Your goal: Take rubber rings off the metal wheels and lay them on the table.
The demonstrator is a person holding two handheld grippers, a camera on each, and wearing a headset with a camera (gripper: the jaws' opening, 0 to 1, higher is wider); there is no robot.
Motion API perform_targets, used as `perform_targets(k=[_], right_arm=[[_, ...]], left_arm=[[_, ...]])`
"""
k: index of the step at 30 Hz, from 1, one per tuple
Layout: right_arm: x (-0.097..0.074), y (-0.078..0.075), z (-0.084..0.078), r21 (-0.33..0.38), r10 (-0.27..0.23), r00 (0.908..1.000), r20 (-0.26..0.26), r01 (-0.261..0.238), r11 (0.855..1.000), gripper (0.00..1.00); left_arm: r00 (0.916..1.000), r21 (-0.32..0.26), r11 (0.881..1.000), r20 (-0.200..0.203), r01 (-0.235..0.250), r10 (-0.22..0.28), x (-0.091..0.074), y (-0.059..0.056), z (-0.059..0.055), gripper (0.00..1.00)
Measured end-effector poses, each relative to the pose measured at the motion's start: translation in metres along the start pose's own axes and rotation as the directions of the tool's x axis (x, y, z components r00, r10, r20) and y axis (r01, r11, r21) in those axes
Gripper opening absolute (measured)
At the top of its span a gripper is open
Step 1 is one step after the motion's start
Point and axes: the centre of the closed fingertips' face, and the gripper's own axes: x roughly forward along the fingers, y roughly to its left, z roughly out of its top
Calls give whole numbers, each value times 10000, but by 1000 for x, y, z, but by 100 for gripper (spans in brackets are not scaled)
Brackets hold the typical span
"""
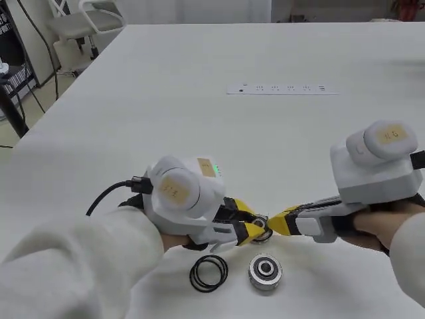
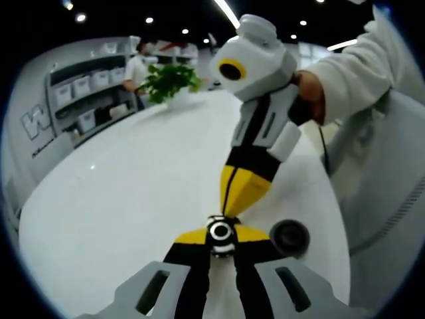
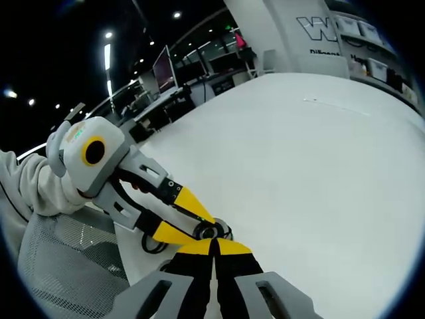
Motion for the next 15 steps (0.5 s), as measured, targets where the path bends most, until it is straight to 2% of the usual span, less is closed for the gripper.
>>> perform_targets(k=[15], right_arm=[[1, 0, 1, -24, 96, 9999, 91, -96, 10000, 0]], left_arm=[[9999, -124, 9999, 114, 16, -15, 0, 1, 0, 14]])
